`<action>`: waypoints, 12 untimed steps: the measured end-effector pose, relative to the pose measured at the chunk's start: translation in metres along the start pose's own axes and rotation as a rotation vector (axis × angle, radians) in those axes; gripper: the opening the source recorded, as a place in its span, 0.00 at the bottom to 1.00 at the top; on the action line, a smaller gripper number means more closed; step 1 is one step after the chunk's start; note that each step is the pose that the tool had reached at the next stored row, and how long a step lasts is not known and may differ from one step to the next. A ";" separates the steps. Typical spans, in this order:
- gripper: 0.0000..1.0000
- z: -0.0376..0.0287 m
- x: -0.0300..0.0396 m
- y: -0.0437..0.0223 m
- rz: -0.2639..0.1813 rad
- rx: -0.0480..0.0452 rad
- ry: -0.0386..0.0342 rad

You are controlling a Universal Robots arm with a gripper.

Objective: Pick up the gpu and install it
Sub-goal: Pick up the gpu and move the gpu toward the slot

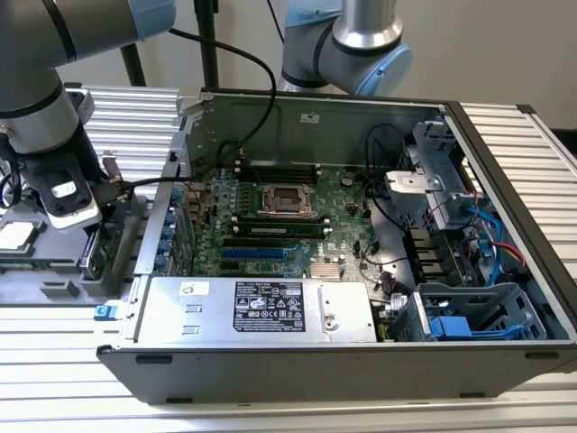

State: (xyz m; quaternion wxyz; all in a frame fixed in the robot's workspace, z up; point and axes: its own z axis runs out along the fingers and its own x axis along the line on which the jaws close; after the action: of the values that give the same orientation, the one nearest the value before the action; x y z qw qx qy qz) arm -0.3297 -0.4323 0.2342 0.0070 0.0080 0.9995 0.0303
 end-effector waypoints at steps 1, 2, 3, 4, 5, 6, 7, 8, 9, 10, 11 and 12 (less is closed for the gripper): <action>0.00 0.0000 0.0000 0.0000 0.000 0.0001 0.0000; 0.00 0.0000 0.0000 0.0000 0.000 0.0001 0.0000; 0.00 0.0001 0.0000 0.0000 0.000 0.0001 0.0000; 0.00 0.0001 0.0000 0.0000 0.000 0.0000 0.0000; 0.00 0.0001 0.0000 0.0000 0.000 0.0000 0.0000; 0.00 0.0001 0.0000 0.0000 0.000 0.0000 0.0000; 0.00 0.0002 0.0000 0.0000 0.000 0.0000 -0.0001; 0.00 0.0002 0.0000 0.0000 0.000 0.0000 0.0000; 0.00 0.0002 0.0000 0.0000 0.000 0.0000 0.0000; 0.00 0.0003 0.0000 0.0000 0.000 0.0001 0.0000; 0.00 0.0003 0.0000 0.0000 0.000 0.0000 -0.0001; 0.00 0.0003 0.0000 0.0000 0.000 0.0000 0.0000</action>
State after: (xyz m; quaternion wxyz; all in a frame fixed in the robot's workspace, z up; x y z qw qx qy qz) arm -0.3298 -0.4323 0.2339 0.0070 0.0080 0.9995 0.0303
